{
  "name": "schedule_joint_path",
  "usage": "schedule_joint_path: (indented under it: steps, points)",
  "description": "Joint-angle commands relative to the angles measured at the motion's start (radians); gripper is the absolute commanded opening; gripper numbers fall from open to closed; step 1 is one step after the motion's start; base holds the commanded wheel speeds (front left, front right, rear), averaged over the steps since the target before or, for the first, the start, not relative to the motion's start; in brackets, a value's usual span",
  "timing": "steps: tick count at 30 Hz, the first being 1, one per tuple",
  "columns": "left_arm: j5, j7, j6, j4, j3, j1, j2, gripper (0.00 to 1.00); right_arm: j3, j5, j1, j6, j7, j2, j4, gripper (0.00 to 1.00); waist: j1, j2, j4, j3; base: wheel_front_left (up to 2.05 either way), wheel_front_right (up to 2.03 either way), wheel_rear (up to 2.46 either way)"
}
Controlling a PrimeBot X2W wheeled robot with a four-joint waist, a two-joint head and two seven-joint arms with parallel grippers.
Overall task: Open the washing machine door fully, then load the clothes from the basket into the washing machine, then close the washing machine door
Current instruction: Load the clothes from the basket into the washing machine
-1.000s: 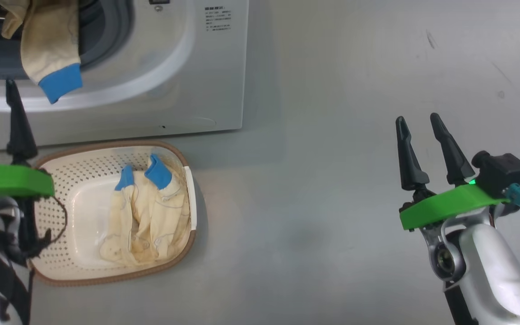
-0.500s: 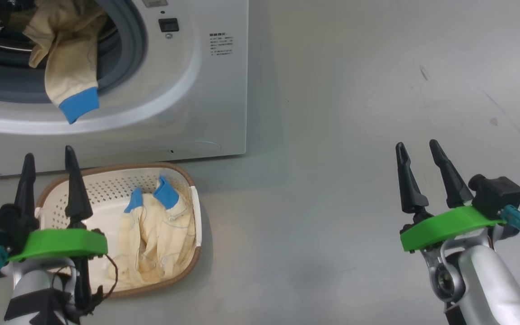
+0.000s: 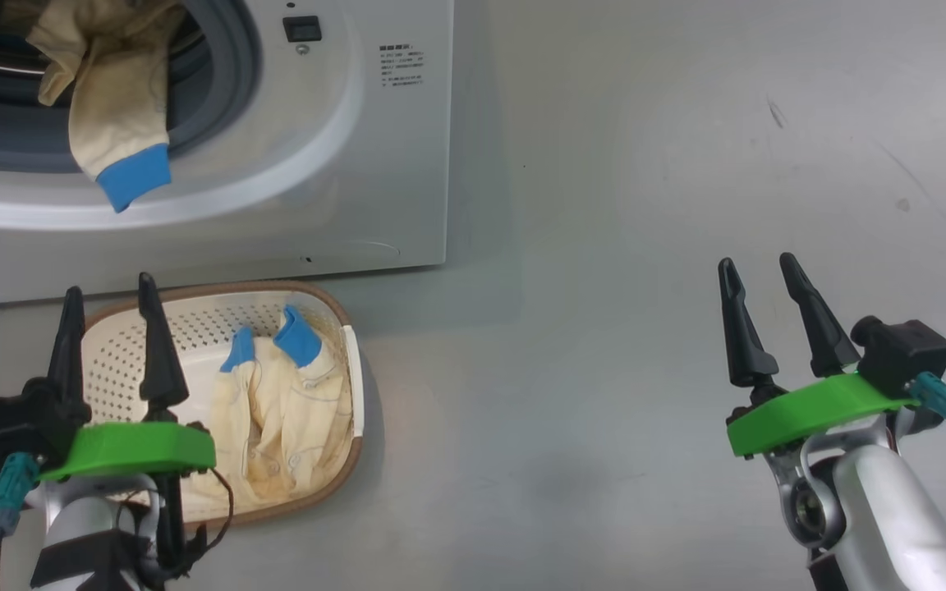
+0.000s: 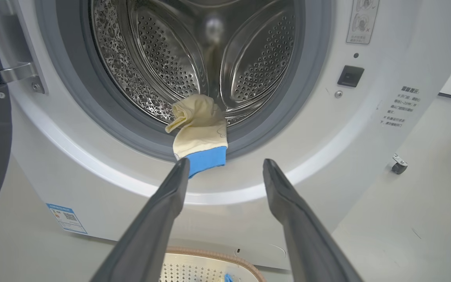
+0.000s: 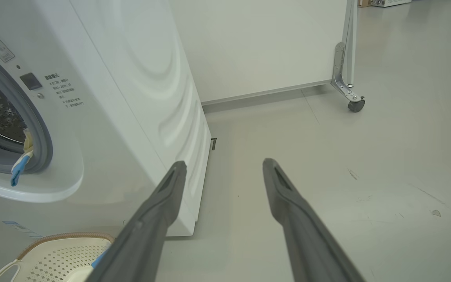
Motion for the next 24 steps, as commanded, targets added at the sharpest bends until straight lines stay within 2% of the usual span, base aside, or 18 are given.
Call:
schedule_joint_path:
  steps: [1, 6, 13, 24]
  points:
    - [0.012, -0.005, -0.004, -0.034, 0.027, 0.000, 0.010, 1.00, 0.021, 0.003, -0.017, 0.003, -0.006, -0.002, -0.034, 1.00, 0.0000, -0.0001, -0.002, 0.007, 0.00, 0.00, 0.00]
    - [0.024, -0.005, -0.005, -0.016, 0.026, -0.021, 0.008, 1.00, 0.023, 0.010, -0.027, 0.003, -0.006, -0.002, -0.041, 1.00, 0.0000, -0.0001, -0.006, 0.036, 0.00, 0.00, 0.00]
    - [0.062, -0.005, -0.006, 0.041, 0.030, -0.104, 0.035, 1.00, 0.035, 0.036, -0.053, 0.003, -0.006, -0.002, -0.046, 1.00, 0.0000, -0.0001, -0.029, 0.107, 0.00, 0.00, 0.00]
    - [0.090, -0.005, 0.003, 0.310, 0.036, -0.364, 0.121, 1.00, 0.048, 0.059, -0.094, 0.003, -0.006, -0.002, -0.047, 1.00, 0.0000, -0.0001, -0.064, 0.196, 0.00, 0.00, 0.00]
